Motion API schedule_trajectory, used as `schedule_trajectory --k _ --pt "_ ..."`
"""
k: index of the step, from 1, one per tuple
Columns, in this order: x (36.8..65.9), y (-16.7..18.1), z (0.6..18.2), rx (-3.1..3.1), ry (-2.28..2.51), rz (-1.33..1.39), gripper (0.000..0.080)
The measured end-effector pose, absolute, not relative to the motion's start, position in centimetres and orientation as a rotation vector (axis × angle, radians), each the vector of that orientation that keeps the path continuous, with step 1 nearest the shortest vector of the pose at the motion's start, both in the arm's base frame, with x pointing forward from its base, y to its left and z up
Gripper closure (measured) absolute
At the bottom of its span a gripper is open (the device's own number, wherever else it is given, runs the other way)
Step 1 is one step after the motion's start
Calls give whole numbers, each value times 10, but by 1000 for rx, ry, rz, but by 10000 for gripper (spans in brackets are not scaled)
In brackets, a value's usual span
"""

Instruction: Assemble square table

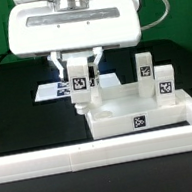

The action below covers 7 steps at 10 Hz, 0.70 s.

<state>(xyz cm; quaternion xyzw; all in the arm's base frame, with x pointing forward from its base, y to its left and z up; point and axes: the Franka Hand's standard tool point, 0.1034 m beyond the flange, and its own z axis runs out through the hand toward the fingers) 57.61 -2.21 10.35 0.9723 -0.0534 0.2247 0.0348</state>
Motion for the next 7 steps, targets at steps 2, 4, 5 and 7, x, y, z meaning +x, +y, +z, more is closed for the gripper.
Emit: schedule_trajectory --k 2,4,5,7 --pt "575 -15 102 2989 -146 704 511" --pt "574 -12 101 2985 -120 714 511" --pt "574 -15 101 2983 -106 713 511" --pt "572 -19 99 2987 -127 721 511"
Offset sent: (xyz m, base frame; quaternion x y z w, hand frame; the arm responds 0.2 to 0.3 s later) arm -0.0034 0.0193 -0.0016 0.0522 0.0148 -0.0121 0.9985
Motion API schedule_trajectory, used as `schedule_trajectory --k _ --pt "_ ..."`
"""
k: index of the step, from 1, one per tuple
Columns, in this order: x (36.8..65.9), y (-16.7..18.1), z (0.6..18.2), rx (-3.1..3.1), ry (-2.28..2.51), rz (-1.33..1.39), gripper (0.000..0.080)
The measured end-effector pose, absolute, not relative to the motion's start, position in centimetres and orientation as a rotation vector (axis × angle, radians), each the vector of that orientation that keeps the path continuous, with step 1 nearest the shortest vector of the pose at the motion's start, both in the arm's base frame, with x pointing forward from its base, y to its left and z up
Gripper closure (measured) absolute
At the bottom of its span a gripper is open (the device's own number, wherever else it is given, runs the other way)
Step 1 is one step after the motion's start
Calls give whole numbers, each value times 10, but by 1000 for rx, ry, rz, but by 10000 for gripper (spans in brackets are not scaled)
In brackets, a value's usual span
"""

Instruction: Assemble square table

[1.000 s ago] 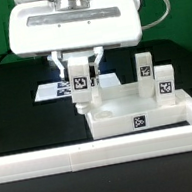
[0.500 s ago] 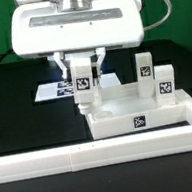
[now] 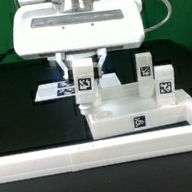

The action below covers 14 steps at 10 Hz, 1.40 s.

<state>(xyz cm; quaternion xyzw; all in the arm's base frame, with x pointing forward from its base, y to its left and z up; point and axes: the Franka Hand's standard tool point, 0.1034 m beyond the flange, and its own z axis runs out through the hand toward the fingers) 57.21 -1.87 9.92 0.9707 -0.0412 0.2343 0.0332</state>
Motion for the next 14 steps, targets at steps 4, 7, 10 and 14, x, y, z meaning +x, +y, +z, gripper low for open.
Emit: schedule_trajectory --k 4,7,10,14 --pt "572 -18 99 2988 -126 720 511" --pt "570 3 99 3008 -92 728 511" --pt "569 8 95 3008 -78 732 511" --pt "561 12 89 3013 -64 710 511"
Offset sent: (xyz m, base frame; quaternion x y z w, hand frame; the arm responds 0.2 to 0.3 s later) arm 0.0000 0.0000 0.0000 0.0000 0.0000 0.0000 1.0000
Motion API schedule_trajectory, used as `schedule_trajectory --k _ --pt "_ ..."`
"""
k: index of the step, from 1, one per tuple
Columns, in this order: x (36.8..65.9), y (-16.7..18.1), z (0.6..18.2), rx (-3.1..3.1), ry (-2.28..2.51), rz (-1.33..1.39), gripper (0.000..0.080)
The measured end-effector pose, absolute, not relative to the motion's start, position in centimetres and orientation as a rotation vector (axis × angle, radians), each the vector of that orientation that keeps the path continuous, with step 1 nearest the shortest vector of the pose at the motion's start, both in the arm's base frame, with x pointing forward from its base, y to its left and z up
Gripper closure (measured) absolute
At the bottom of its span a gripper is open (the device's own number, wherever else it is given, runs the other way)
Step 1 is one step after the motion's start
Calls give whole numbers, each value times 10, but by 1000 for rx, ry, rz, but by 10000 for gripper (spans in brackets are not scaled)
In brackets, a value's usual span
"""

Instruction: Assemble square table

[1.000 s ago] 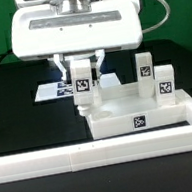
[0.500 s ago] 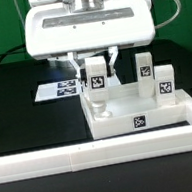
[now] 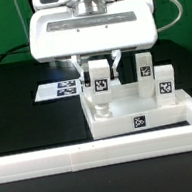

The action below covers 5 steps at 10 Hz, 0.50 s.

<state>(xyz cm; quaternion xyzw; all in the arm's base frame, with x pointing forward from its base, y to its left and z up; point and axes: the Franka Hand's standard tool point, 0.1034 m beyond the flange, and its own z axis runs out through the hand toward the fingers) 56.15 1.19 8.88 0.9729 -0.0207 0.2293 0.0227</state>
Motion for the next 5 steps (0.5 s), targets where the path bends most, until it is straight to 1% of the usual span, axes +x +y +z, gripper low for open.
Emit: schedule_trajectory --k 5 --pt "553 11 82 3015 -61 685 511"
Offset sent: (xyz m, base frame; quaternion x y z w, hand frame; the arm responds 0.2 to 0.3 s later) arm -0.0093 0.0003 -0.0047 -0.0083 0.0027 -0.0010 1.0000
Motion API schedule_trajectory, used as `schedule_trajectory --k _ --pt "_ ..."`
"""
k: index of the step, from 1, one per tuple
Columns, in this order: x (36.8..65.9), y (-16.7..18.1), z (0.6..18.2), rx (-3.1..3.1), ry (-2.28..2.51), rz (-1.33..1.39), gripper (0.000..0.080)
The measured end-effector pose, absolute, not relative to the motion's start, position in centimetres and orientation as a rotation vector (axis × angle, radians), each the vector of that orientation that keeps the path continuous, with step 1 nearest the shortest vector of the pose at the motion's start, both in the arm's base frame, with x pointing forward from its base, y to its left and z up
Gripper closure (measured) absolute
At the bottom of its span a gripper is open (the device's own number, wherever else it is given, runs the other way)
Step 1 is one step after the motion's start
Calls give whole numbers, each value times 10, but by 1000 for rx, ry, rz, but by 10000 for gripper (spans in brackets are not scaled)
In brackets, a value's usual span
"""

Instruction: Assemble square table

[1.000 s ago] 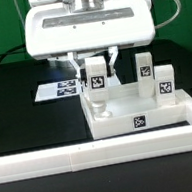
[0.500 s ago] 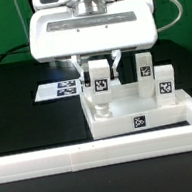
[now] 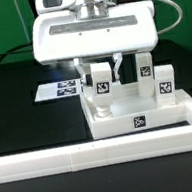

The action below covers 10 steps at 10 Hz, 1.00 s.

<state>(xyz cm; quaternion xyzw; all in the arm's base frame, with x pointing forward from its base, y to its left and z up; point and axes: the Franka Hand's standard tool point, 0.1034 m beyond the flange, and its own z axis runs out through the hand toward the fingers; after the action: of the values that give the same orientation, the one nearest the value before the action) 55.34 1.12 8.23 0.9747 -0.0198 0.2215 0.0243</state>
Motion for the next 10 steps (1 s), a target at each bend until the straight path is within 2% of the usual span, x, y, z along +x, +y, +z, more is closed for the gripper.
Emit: schedule_trajectory --k 10 --pt "551 4 69 2987 -58 700 511"
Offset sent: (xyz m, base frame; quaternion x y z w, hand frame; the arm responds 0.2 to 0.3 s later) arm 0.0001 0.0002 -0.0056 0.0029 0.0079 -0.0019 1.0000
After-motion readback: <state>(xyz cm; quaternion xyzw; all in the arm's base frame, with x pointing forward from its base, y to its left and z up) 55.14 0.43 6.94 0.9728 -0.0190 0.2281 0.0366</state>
